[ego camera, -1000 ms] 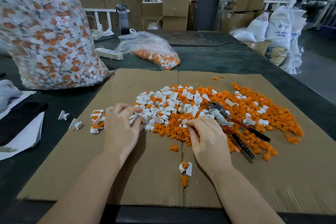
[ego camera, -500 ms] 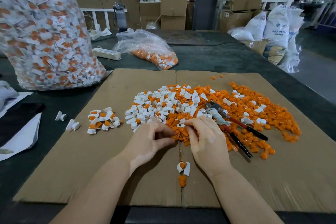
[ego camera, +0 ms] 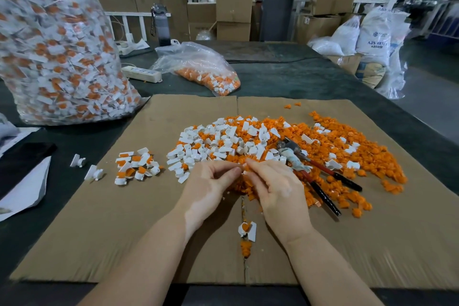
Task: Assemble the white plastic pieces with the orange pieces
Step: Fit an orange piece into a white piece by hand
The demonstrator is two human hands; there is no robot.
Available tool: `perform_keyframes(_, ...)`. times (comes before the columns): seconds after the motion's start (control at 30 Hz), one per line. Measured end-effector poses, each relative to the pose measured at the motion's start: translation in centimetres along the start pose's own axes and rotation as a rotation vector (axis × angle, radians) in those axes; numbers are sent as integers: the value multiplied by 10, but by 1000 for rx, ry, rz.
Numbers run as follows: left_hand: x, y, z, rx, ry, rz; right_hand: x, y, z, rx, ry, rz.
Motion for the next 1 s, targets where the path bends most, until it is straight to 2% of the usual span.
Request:
perform_keyframes(0.1,12,-5,-4,121,-153,-21,1,-6,2,46,-74,-103)
perform_keyframes(0.2,22,-16,-15,275,-226,-97,2,-9,4,145,-145,-232)
perform_keyframes(0.43,30,-26,-40,433,-130,-269,2,-24,14,352,-416,-558)
perform_keyframes(0.5,29,-22,-44,493,-123,-282,2,-26,14,359,-433,-584)
perform_keyframes(0.63,33,-22,-48,600,-257,-316,2,-25,13,347,-414,-585)
perform_keyframes(0.77,42,-21,-56,759,-258,-249,1,-24,11,342,-366,-575)
perform_keyframes(1.0,40,-21,-50,599,-273,-261,0,-25,10,311,-332,-536)
Point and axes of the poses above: each hand's wrist, its own x-axis towards the middle knuckle, its own z-axis out of the back of the hand, y = z × x, the point moved 2 cm from there along x, towards the middle knuckle, and after that the axes turned 12 degrees about z, right-handed, at the moved point
